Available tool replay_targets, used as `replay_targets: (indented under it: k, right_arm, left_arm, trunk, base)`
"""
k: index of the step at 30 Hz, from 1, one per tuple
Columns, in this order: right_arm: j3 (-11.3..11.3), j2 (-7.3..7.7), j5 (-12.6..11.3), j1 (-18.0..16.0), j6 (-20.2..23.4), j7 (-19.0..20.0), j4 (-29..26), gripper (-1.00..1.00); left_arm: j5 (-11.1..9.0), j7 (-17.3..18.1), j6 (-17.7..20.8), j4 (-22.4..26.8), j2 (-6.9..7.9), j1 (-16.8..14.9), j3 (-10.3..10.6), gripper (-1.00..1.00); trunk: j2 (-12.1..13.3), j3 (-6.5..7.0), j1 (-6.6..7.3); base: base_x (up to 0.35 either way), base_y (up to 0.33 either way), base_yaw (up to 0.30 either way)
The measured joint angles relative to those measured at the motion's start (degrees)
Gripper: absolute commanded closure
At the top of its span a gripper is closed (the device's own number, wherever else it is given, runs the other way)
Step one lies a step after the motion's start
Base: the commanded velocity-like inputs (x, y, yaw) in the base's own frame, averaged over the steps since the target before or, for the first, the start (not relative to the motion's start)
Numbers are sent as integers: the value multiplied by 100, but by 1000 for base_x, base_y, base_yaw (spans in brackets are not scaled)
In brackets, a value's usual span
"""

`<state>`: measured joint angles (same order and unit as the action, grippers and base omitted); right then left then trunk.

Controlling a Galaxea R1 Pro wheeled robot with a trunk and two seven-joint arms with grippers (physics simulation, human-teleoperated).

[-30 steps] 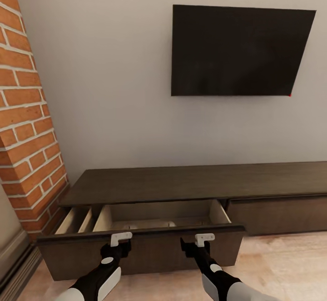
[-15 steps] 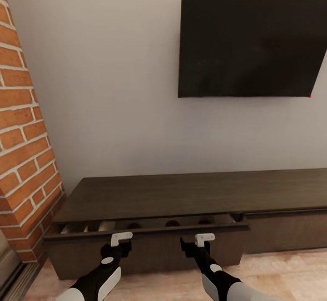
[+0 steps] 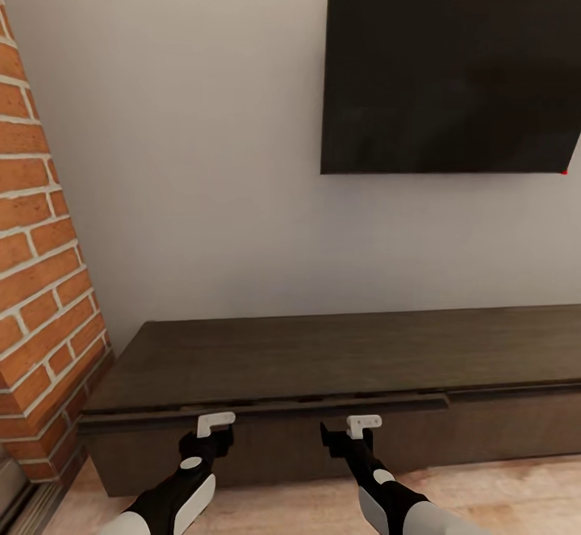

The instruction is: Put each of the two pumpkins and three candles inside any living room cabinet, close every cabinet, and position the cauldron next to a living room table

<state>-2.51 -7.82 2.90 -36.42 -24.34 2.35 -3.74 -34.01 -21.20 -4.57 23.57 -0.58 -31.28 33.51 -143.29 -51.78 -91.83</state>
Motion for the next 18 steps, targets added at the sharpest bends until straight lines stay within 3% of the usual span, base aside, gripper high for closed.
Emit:
replay_targets:
  k: [18]
  right_arm:
    - [1, 0, -2, 0, -1, 4, 0, -100]
  left_arm:
    - [1, -1, -1, 0, 2, 0, 3, -100]
  trunk:
    - [0, 0, -1]
  base:
    - [51, 17, 0]
